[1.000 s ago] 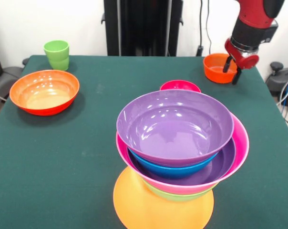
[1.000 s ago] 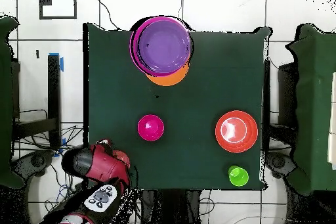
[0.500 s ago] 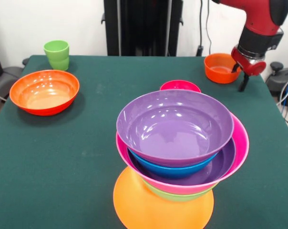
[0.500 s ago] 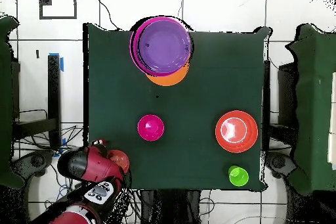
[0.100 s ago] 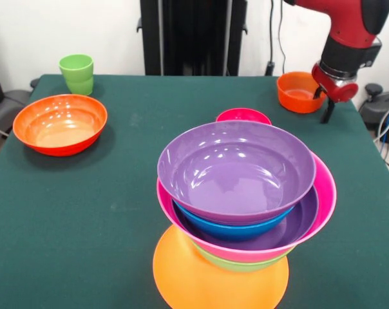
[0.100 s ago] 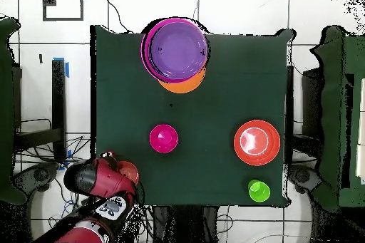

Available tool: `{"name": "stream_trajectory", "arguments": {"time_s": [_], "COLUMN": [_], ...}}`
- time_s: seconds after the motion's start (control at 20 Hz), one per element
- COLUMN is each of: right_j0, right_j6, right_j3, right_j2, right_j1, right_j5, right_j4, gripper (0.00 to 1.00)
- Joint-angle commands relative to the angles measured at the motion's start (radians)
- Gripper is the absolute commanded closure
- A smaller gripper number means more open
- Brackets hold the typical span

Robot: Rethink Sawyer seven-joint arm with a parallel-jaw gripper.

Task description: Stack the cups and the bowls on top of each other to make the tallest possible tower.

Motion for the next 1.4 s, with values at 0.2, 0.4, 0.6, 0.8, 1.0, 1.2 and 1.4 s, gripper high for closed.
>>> {"name": "stream_trajectory", "arguments": {"time_s": [0.2,0.4,0.6,0.8,1.0,1.2,1.4], "right_j0": [-0.029,-0.051,0.011,0.029,0.021,0.0,-0.037], "right_j6": [0.197,0.142,0.093,0.094,0.099,0.105,0.093], "right_j3": [0.041,0.066,-0.005,-0.092,-0.194,-0.297,-0.418], "right_j2": [0.082,0.01,-0.175,-0.296,-0.387,-0.444,-0.492], "right_j1": [0.081,-0.018,-0.08,-0.097,-0.089,-0.091,-0.087], "right_j5": [-0.103,-0.041,0.162,0.313,0.451,0.588,0.699], "right_j4": [-0.018,-0.042,-0.058,-0.109,-0.173,-0.235,-0.285], "gripper": [1.0,1.0,1.0,1.0,1.0,1.0,1.0]}}
